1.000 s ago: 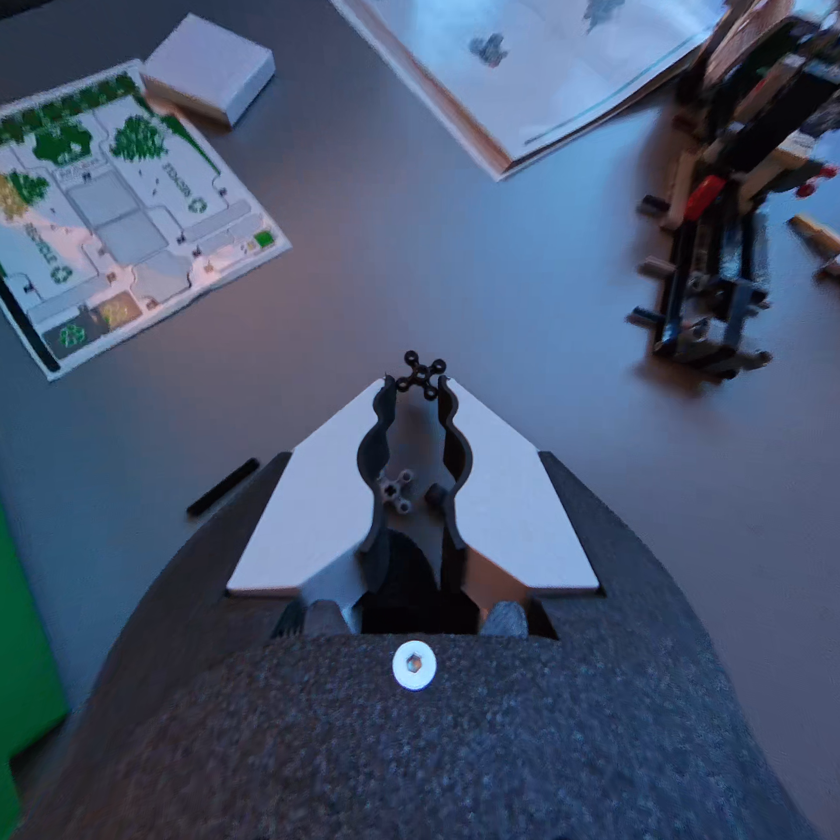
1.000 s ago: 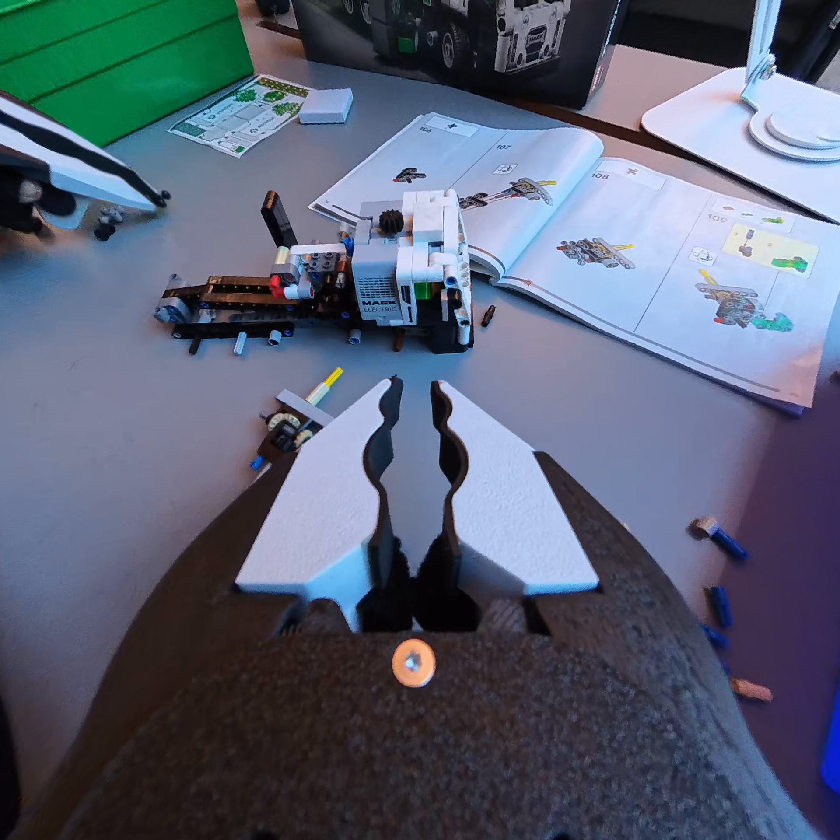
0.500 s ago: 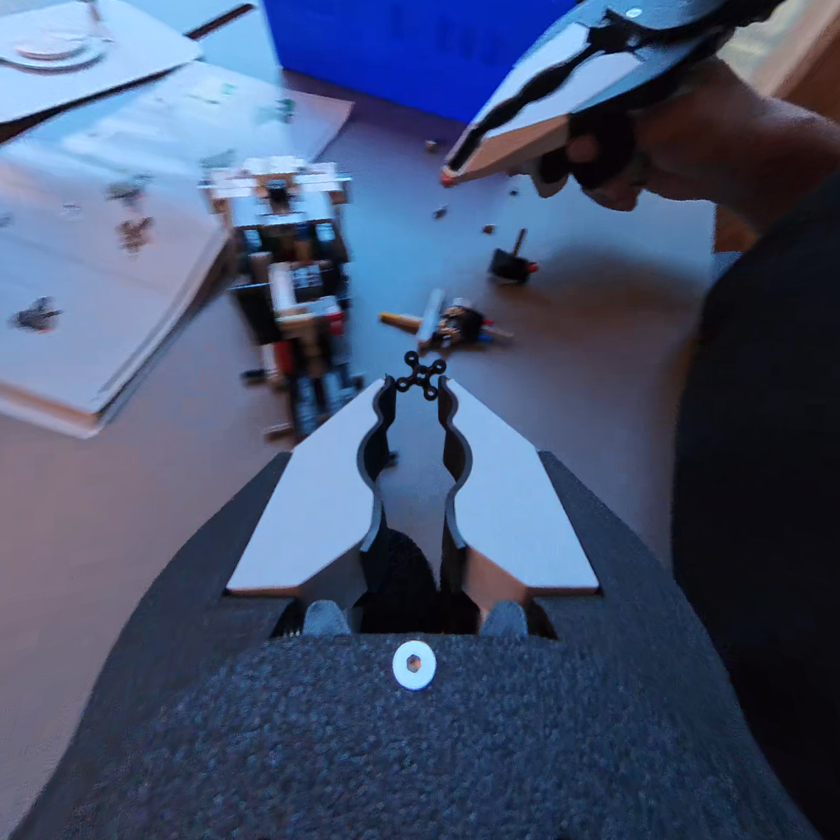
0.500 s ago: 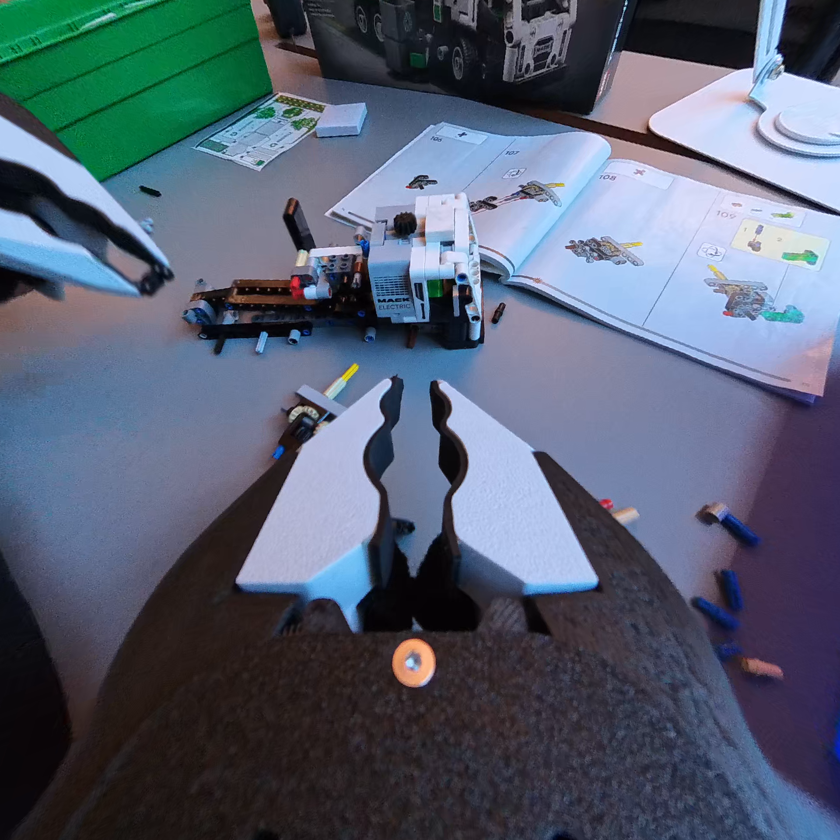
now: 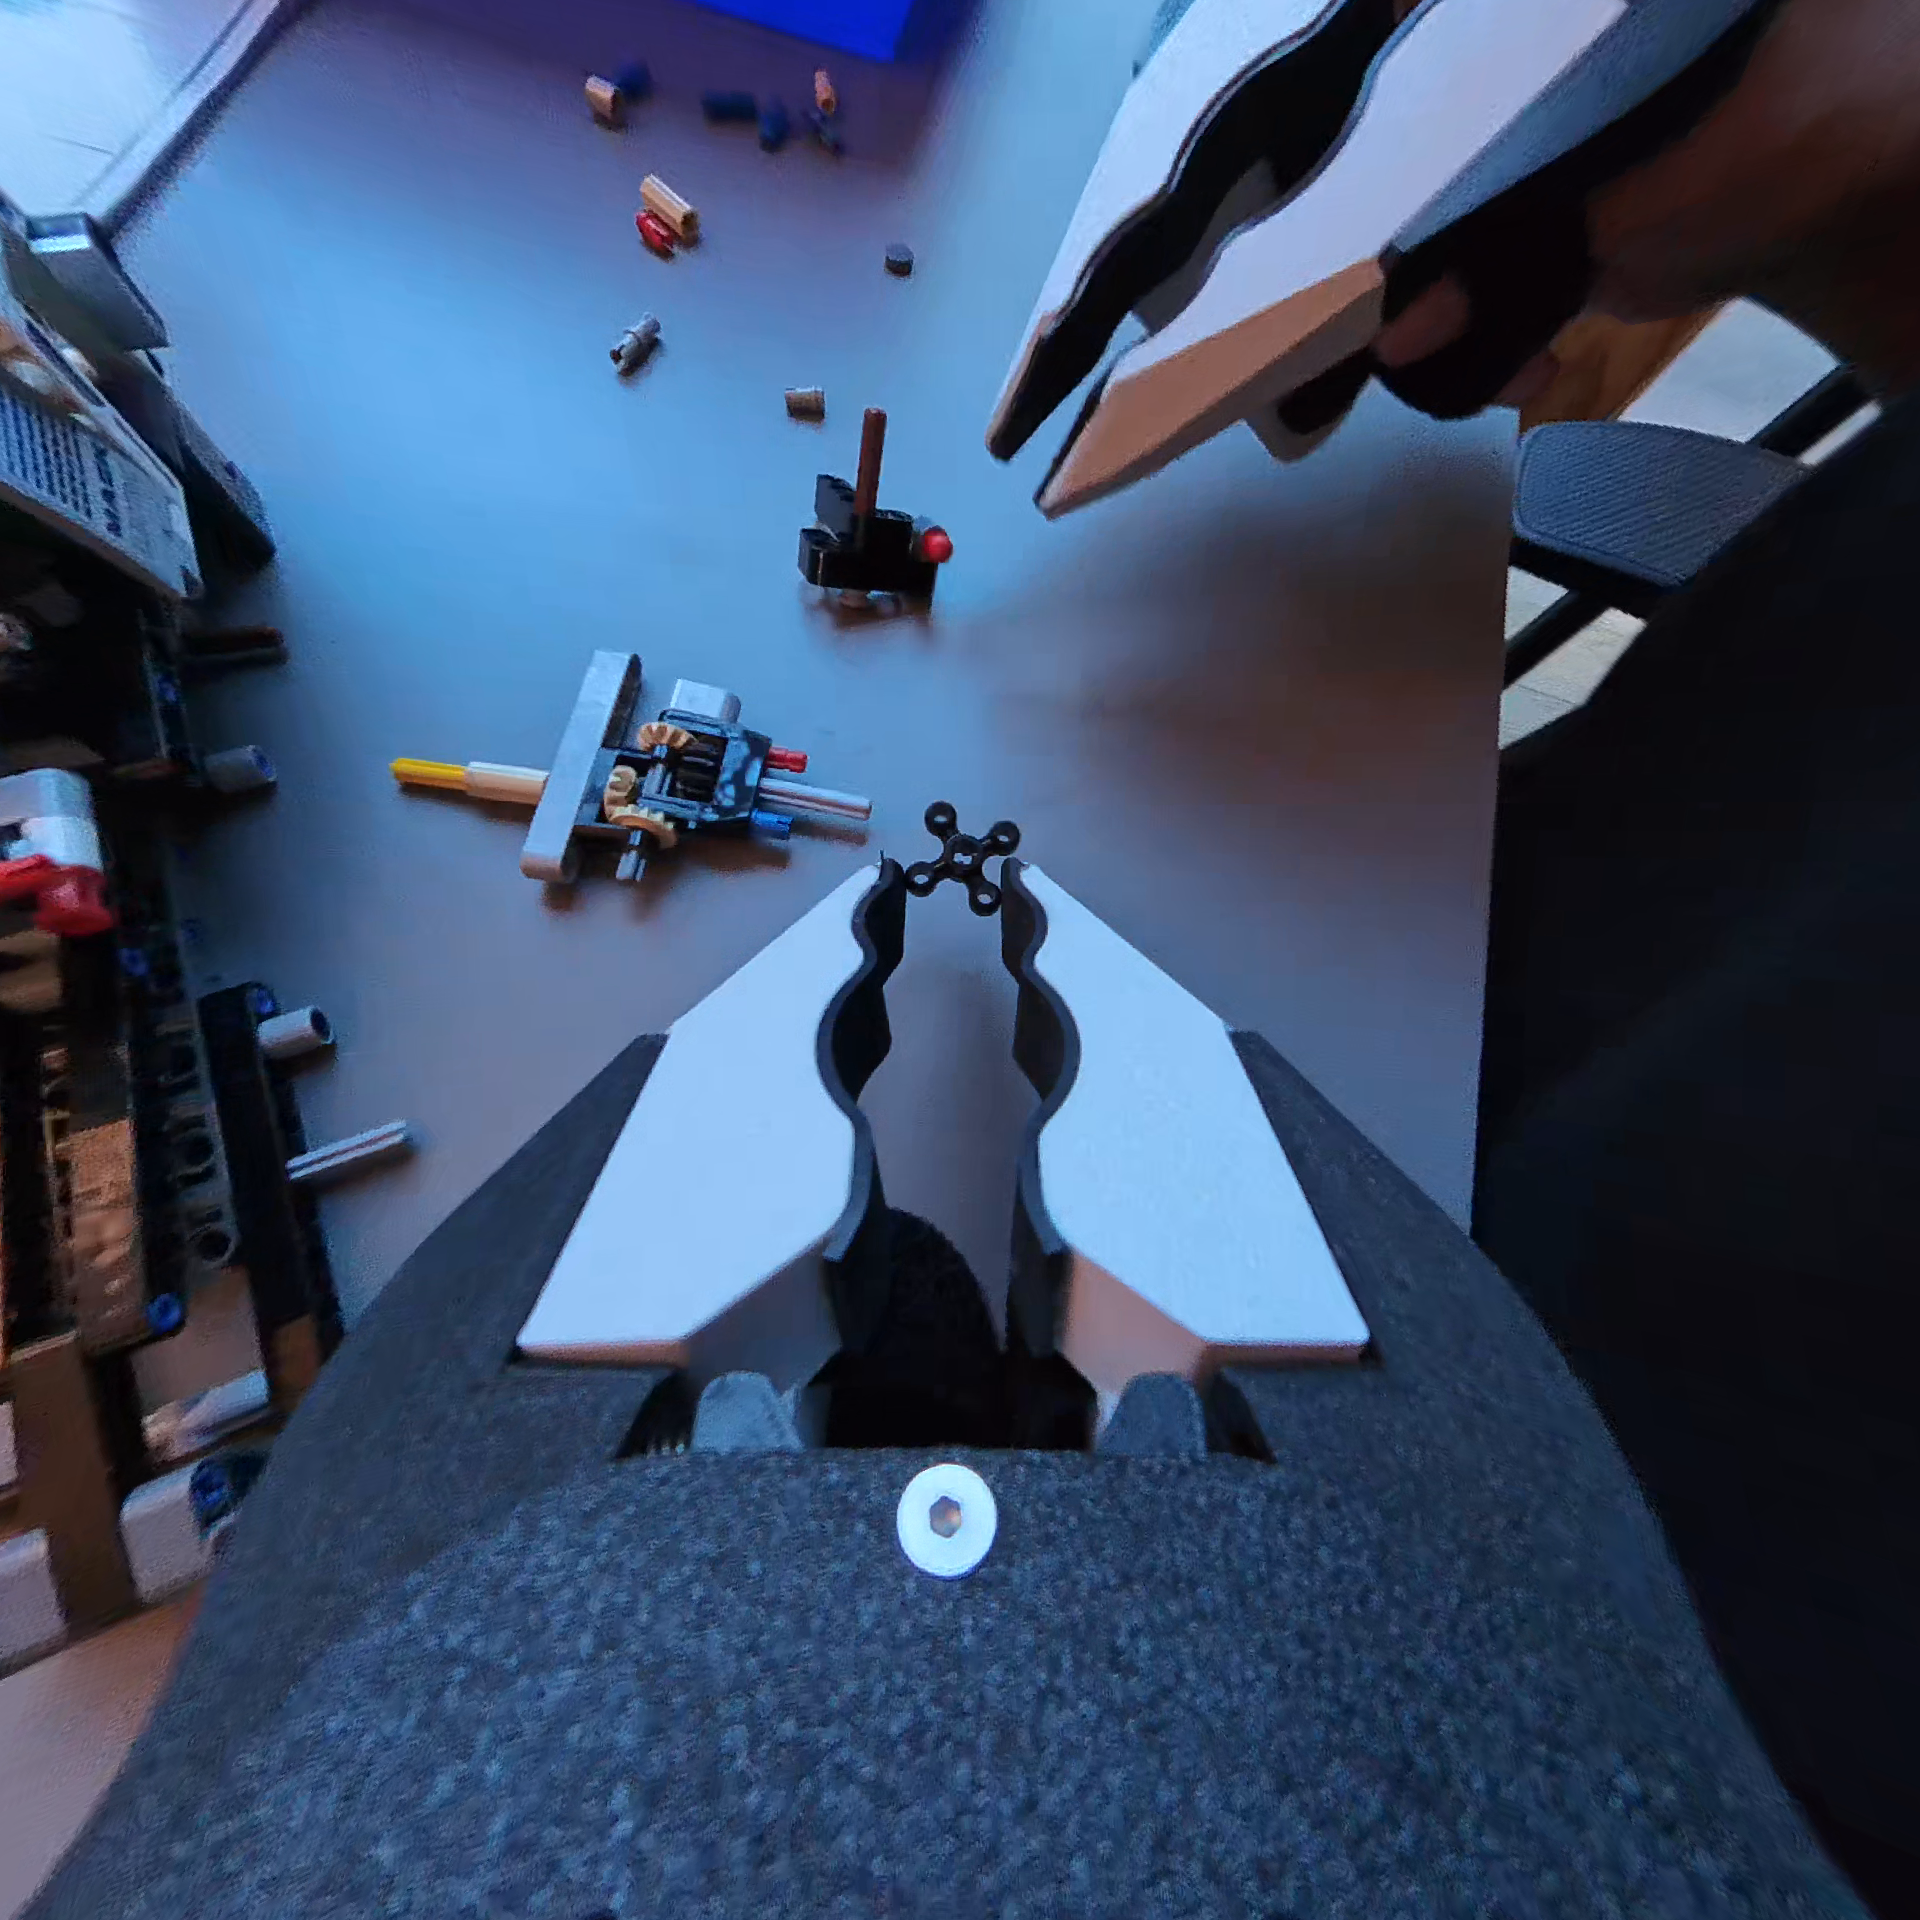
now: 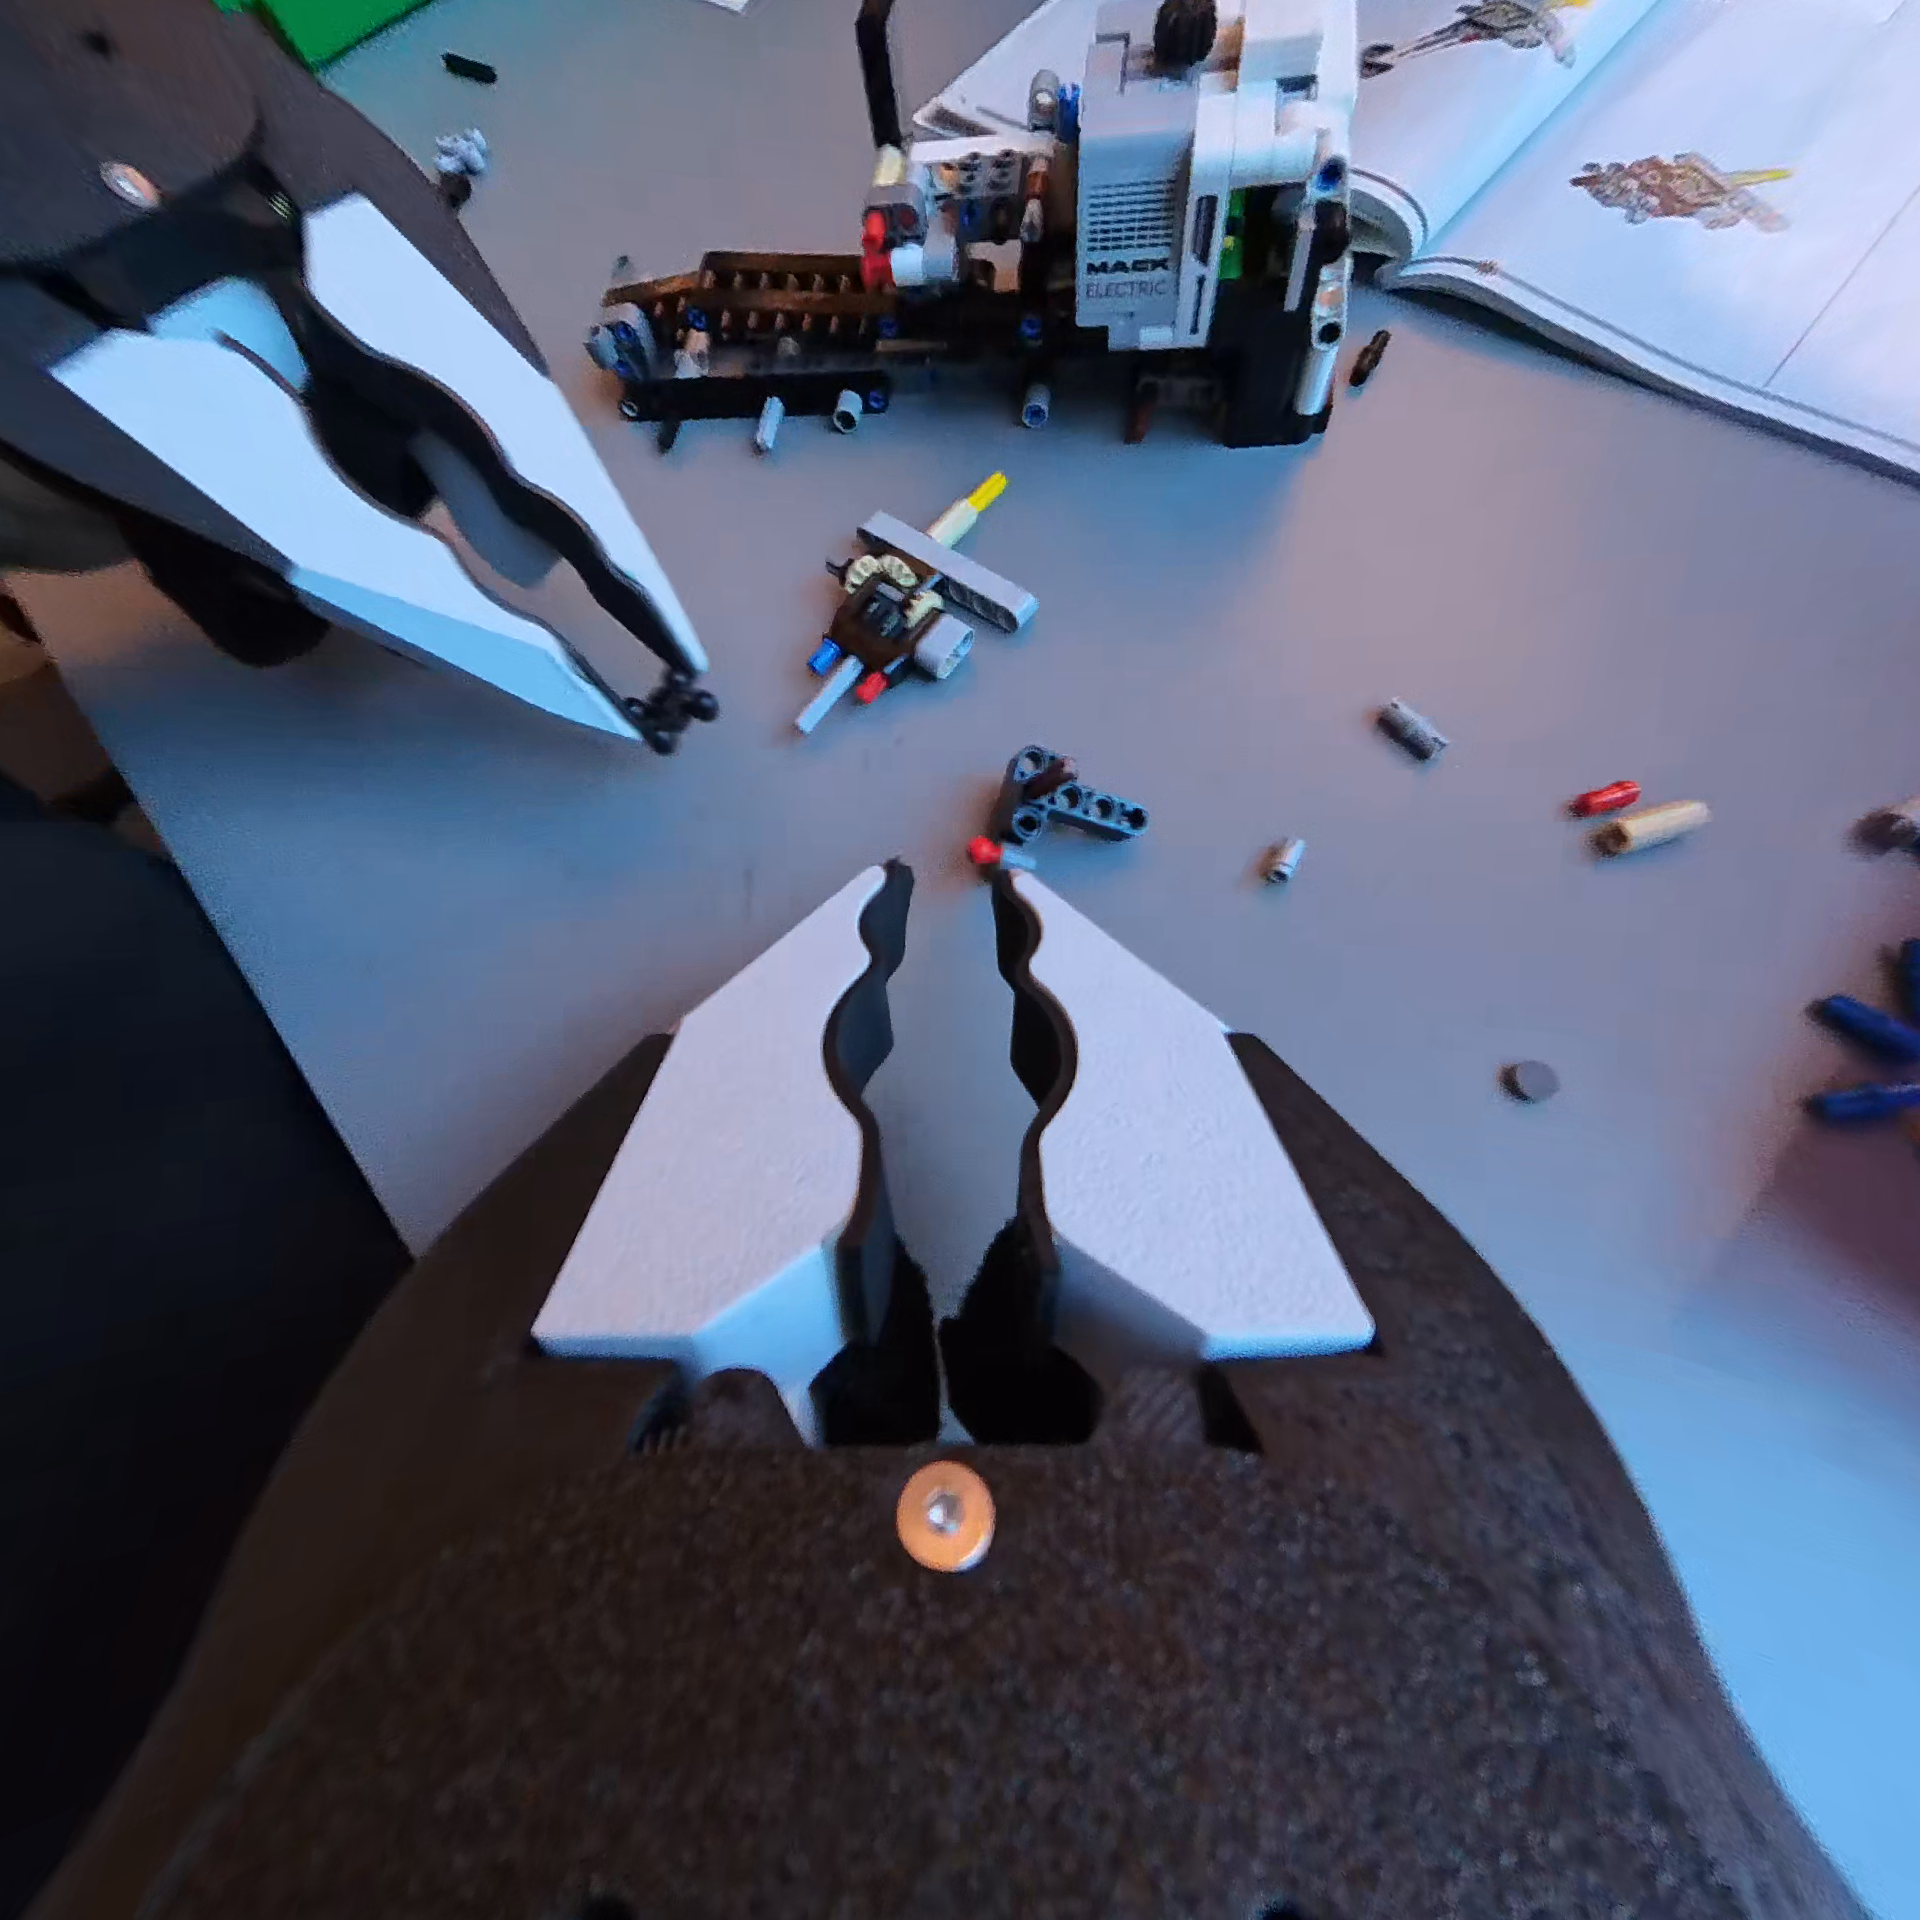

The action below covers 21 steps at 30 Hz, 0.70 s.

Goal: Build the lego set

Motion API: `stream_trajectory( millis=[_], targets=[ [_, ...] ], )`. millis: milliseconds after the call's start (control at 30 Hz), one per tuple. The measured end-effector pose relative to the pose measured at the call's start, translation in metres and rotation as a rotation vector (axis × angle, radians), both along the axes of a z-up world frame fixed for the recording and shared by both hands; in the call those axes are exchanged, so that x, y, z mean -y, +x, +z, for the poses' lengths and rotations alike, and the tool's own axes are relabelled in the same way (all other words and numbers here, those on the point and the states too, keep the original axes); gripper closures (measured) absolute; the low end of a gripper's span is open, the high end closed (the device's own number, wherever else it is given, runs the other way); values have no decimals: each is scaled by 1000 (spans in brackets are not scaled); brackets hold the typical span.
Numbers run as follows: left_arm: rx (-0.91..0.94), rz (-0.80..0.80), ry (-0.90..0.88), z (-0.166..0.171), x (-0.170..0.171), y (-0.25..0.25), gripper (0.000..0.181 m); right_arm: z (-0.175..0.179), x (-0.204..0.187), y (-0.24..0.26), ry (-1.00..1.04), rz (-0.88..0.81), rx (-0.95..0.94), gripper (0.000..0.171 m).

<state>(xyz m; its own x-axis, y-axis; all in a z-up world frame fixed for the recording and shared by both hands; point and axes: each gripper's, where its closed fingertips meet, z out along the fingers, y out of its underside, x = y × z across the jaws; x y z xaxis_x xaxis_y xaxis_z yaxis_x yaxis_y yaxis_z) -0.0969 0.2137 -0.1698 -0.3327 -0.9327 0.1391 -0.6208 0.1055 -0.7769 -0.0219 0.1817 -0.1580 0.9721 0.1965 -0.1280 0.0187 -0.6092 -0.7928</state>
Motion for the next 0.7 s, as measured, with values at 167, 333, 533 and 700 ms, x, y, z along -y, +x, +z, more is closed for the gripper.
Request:
stream_trajectory(
  millis=[167, 333, 533, 700],
  targets=[
    [62, 7, 102, 1, 11, 15, 166, 10, -5, -27, 58, 63, -228, 155],
    [178, -35, 368, 11, 19, 26, 166, 13, -9, -40, 33, 70, -382, 153],
    [175, -87, 551, 12, 26, 35, 166, 3, -8, -38, -3, 37, -355, 151],
    [223, -103, 563, 22, 33, 38, 166, 13, -3, -42, 9, 48, -643, 161]
  ],
)
